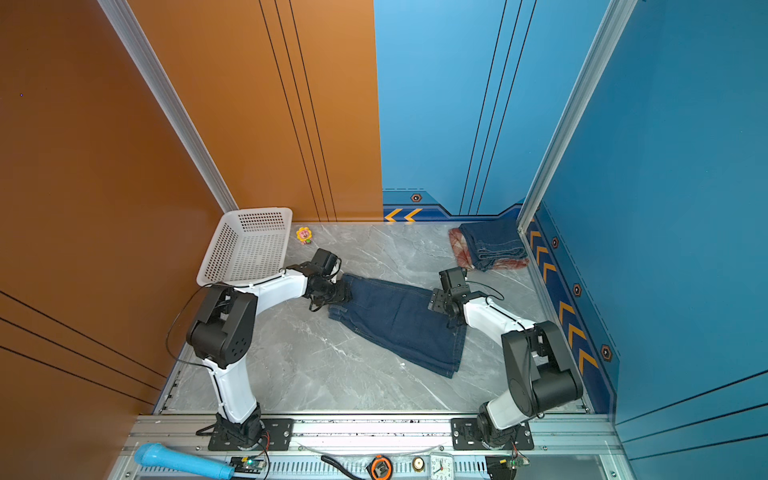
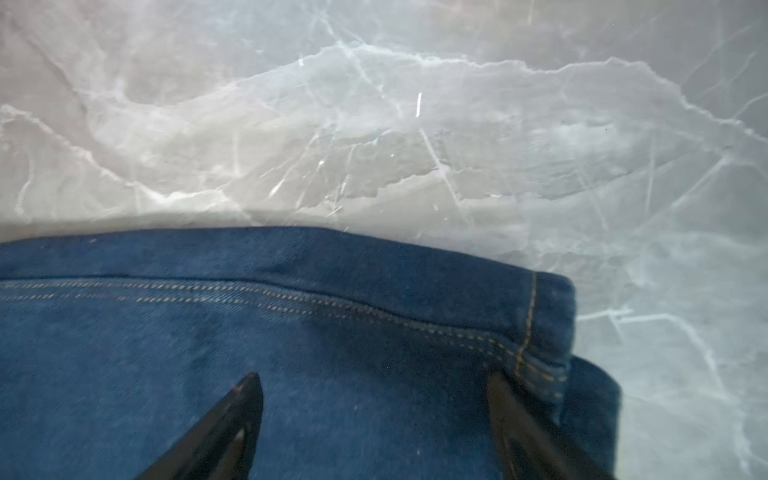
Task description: Fold and stack the skirts
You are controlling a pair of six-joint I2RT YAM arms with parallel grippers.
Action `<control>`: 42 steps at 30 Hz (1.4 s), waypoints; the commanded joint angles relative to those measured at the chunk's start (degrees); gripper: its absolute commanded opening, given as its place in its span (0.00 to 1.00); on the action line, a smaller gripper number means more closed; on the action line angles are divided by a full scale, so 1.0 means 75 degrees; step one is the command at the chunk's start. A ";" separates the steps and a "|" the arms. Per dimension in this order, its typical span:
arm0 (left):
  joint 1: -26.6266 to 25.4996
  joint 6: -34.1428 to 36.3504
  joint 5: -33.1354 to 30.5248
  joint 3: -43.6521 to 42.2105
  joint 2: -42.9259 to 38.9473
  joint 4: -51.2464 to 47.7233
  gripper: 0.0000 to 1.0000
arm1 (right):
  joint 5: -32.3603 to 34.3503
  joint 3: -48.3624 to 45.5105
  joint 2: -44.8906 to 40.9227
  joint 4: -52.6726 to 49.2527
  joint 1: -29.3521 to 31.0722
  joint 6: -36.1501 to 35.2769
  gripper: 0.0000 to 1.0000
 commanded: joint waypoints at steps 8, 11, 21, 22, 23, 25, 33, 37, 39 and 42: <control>0.0097 -0.0196 -0.0129 -0.0326 0.0638 -0.0580 0.73 | -0.0696 0.0349 0.0904 0.0637 -0.1208 -0.0054 0.82; 0.0097 -0.0169 -0.0090 -0.0287 0.0583 -0.0586 0.73 | -0.1030 0.0498 0.0522 0.0417 -0.1138 -0.0077 0.82; -0.0068 0.0352 0.0422 -0.0057 0.0689 -0.0583 0.75 | -0.0930 0.0023 -0.1643 -0.0877 -0.1357 0.0096 0.83; -0.0126 0.0399 0.0457 -0.0024 0.0737 -0.0593 0.75 | -0.1040 -0.0088 -0.1731 -0.0913 -0.1450 0.0156 0.83; -0.0191 0.0437 0.0498 0.0016 0.0793 -0.0586 0.75 | -0.1188 -0.0229 -0.1801 -0.0904 -0.1553 0.0226 0.83; -0.0289 0.0463 0.0588 0.0057 0.0876 -0.0588 0.75 | -0.1447 -0.0463 -0.1849 -0.0898 -0.1755 0.0374 0.83; -0.0442 0.0405 0.0732 0.0030 0.1291 -0.0712 0.63 | -0.2189 -0.1081 -0.1724 -0.0616 -0.2247 0.0974 0.82; -0.0410 0.0316 0.0775 0.0098 0.1502 -0.0726 0.29 | -0.2488 -0.1093 -0.1500 -0.0442 -0.2250 0.1027 0.81; -0.0299 0.0121 0.0513 0.0104 0.1443 -0.0741 0.01 | -0.2605 -0.1099 -0.1417 -0.0343 -0.2247 0.1013 0.81; -0.0026 -0.0052 0.0155 0.0015 0.1224 -0.0746 0.00 | -0.2656 -0.1090 -0.1389 -0.0298 -0.2172 0.0983 0.81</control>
